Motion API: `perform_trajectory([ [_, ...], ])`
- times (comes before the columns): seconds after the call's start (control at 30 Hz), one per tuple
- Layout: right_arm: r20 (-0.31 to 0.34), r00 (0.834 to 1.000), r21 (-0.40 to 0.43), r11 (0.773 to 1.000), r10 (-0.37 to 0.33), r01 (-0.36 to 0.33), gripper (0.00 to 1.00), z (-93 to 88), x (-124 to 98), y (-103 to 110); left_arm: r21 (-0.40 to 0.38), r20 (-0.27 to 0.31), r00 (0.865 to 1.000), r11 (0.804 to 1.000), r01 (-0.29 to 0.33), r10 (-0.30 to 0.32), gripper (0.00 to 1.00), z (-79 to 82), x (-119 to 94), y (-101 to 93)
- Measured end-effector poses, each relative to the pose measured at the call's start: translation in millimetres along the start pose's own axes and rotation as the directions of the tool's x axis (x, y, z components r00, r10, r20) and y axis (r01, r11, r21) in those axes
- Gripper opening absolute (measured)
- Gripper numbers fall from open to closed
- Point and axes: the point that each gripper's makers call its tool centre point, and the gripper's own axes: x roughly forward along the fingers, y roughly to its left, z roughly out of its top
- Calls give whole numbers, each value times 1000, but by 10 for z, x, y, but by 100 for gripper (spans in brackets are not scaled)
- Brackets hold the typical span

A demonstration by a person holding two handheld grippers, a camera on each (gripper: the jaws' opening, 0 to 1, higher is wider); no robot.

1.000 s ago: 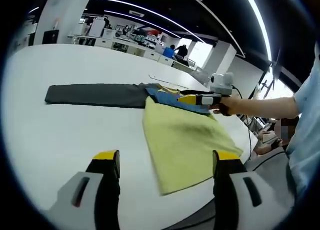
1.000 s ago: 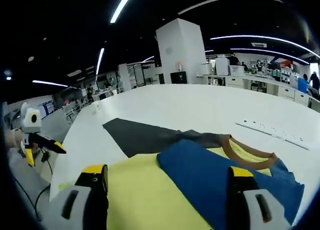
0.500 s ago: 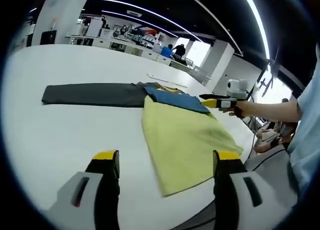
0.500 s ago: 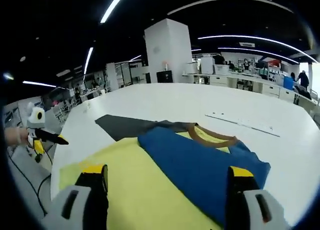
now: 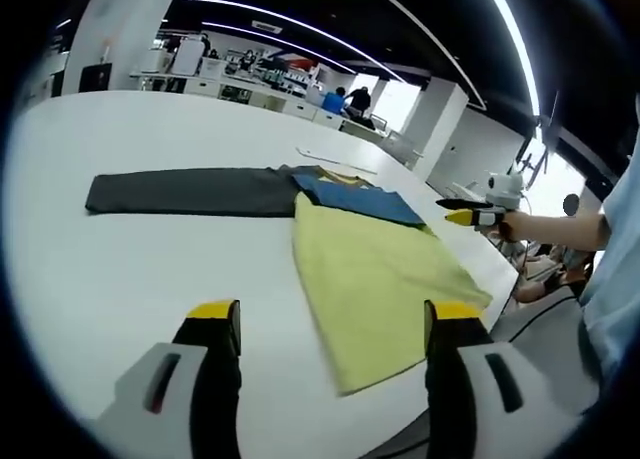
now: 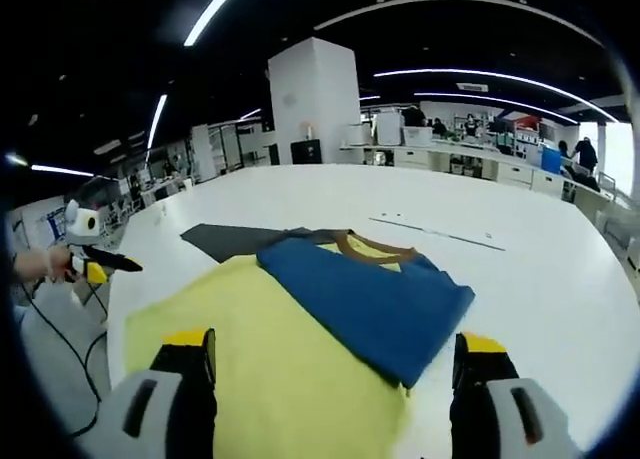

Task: Fold the garment on the visible template until the final outline fits inside the template.

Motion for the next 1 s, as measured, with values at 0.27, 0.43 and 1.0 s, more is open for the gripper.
perform_trajectory([
  [0.27,-26,1000,5,1000,13,-13,100,-136,-302,17,22,-19,1000,1000,-4,5,73,-12,-6,20],
  [0.43,-32,999,33,999,0,1,100,-240,-429,10,35,-15,1000,999,-17,17,71,41,-22,63],
  [1.0,-9,999,78,996,-49,49,100,-427,-531,-55,35,88,874,875,-482,478,62,563,-134,1582],
])
